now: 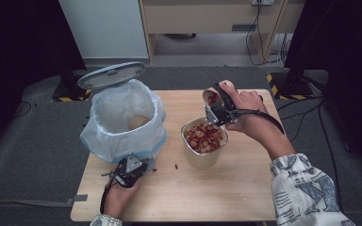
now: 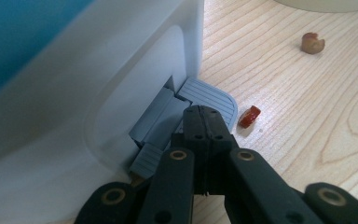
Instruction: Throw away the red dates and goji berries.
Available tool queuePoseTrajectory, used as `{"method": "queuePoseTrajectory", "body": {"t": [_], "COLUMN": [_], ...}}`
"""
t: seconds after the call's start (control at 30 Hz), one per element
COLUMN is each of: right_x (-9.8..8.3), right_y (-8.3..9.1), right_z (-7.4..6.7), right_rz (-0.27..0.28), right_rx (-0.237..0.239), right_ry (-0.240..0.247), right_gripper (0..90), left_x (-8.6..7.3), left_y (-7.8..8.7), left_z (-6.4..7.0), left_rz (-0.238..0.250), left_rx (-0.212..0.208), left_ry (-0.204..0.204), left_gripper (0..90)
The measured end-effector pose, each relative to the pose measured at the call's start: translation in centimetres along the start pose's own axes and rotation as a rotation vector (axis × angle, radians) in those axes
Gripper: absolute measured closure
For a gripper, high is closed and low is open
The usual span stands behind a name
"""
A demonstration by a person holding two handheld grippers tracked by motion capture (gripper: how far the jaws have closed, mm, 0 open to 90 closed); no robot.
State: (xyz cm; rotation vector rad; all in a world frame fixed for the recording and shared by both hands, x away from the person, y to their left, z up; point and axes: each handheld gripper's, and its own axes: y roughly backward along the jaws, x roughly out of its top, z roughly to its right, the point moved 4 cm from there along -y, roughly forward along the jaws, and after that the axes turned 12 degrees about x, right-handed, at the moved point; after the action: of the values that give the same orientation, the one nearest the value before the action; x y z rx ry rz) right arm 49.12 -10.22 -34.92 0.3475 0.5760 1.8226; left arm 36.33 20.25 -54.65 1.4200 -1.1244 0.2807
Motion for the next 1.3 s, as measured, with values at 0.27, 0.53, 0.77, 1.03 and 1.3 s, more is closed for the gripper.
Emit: {"method": "queuePoseTrajectory", "body": {"t": [0.27, 0.53, 0.77, 1.03, 1.3], "right_x": [0.7, 1.8, 2.4, 3.0, 3.2], "right_y": [-0.3, 0.0, 0.3, 0.8, 1.1], "right_z": [0.1, 1.2, 2.0, 3.0, 3.9], "right_rz": [0.056, 0.161, 0.221, 0.311, 0.394], "right_rx": [0.022, 0.040, 0.057, 0.086, 0.113], "right_ry": [-0.071, -0.201, -0.267, -0.371, -0.498], "right_gripper": [32.4, 32.3, 32.1, 32.1, 32.1], "left_x": [0.0, 0.0, 0.0, 0.0, 0.0], "left_y": [0.0, 0.0, 0.0, 0.0, 0.0], "left_z": [0.0, 0.0, 0.0, 0.0, 0.0], "left_rz": [0.002, 0.002, 0.002, 0.000, 0.001], "left_rx": [-0.001, -0.002, -0.002, -0.001, -0.001], "left_ry": [0.003, 0.004, 0.004, 0.000, 0.002], "left_gripper": [89.3, 89.3, 89.3, 89.3, 89.3]}}
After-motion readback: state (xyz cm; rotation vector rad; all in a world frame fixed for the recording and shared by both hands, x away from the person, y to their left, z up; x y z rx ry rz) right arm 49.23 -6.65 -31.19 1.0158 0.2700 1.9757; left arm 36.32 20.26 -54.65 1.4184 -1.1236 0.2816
